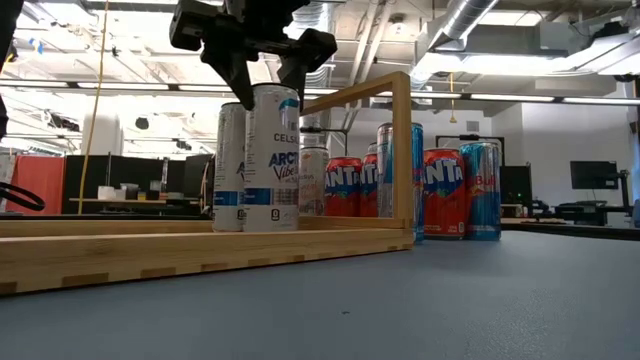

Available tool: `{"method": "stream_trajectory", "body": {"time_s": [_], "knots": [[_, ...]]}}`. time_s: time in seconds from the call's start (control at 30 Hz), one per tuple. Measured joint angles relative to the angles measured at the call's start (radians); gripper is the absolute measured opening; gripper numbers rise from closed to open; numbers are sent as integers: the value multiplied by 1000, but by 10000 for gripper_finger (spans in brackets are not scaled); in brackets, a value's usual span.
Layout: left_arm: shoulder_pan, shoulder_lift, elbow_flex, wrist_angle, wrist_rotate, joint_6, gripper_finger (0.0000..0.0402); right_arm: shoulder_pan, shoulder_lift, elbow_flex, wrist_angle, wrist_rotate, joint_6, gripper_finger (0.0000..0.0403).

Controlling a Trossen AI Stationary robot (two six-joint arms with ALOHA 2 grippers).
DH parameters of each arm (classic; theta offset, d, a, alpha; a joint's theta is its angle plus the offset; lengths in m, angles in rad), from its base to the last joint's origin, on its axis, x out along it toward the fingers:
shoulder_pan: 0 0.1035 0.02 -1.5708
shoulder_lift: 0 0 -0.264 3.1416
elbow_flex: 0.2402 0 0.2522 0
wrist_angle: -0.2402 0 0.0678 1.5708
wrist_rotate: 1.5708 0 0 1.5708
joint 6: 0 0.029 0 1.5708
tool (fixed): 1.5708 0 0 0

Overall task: Place canned beverage on shelf
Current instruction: Put the right white blue soda can on the shelf aligned with the other white blue soda can

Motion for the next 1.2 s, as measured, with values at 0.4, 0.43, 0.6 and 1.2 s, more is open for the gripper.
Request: {"method": "stream_trajectory", "body": {"time_s": [0.4, 0.43, 0.6, 1.2], "knots": [[11, 0, 0, -1, 27, -68, 292, 0, 0, 0, 0, 0, 0, 0], [14, 0, 0, -1, 29, -70, 293, 0, 0, 0, 0, 0, 0, 0], [24, 0, 0, -1, 40, -96, 297, 0, 0, 0, 0, 0, 3, 0], [24, 0, 0, -2, 17, -160, 298, 0, 0, 0, 0, 0, -7, 0]]}}
